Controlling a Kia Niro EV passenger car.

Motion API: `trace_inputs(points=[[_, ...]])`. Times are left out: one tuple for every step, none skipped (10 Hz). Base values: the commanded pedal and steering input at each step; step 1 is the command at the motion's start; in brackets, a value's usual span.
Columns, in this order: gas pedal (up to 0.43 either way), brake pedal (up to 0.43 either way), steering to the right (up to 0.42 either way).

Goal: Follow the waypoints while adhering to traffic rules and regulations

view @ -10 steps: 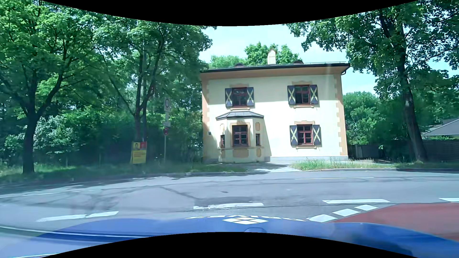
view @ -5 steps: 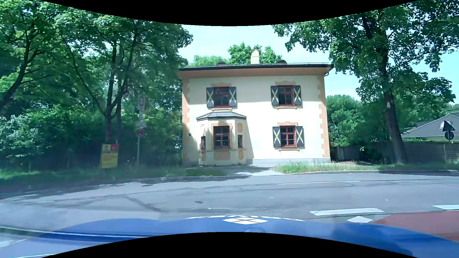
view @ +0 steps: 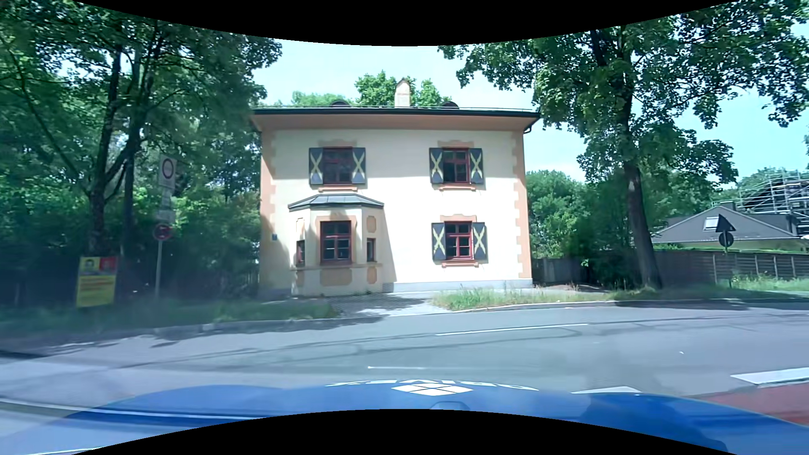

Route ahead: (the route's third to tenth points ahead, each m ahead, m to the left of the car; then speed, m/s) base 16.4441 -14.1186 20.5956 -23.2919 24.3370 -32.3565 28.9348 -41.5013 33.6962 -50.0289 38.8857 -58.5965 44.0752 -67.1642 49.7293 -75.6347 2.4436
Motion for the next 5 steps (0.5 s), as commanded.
trace_inputs(points=[[0.28,0.0,0.52],[0.287,0.0,0.518],[0.287,0.0,0.517],[0.287,0.0,0.515],[0.299,0.0,0.51]])
